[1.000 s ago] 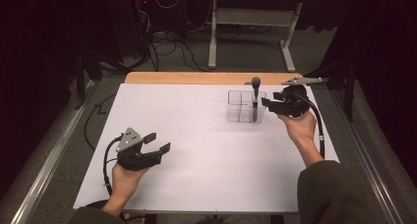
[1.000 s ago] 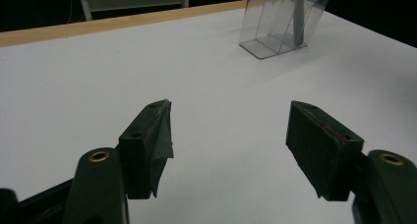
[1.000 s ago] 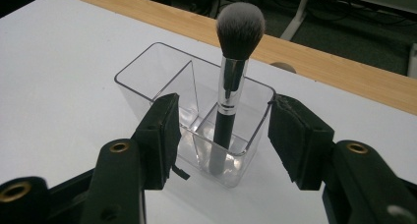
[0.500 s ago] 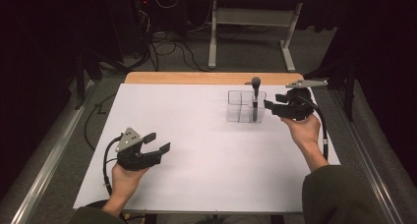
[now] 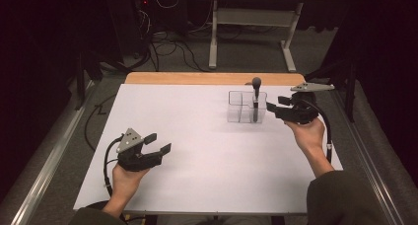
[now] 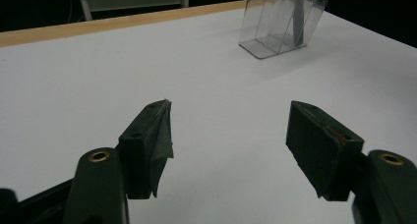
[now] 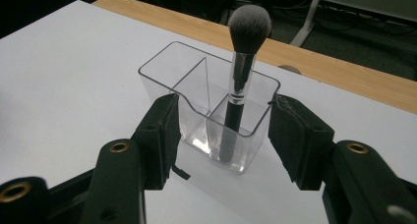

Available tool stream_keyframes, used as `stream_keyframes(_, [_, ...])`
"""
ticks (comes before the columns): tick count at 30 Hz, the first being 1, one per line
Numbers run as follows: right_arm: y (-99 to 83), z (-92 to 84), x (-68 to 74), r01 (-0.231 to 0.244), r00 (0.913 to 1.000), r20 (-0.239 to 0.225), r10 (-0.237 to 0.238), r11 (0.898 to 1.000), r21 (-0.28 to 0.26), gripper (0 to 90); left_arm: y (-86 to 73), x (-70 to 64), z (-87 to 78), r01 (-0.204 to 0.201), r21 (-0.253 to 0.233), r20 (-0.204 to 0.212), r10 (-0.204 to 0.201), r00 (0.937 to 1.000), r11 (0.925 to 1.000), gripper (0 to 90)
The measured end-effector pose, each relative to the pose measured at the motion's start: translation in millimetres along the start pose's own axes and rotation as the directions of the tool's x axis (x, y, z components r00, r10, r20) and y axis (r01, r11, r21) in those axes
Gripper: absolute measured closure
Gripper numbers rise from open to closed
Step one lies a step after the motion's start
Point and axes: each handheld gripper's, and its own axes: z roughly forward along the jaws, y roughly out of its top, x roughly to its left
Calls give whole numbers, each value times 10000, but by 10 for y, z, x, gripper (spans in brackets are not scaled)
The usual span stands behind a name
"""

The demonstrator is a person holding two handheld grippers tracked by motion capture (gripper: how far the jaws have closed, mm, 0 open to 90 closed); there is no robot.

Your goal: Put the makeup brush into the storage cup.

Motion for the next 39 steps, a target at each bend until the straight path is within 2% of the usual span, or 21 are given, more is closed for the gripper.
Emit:
stream_keyframes(14, [-95,-85,-4,-109,9997,-214,106,9998,-163,475,1,-2,1,-10,1,2,10,10000,10000,339])
stream_keyframes(24, [-145,-154,-34,-381,9989,-272,372,9987,-333,475,1,-2,2,7,-4,12,-7,10000,10000,339])
stream_keyframes(39, [-253,-286,-21,-417,9979,-516,388,9976,-553,473,0,-3,7,6,19,9,-6,10000,10000,339])
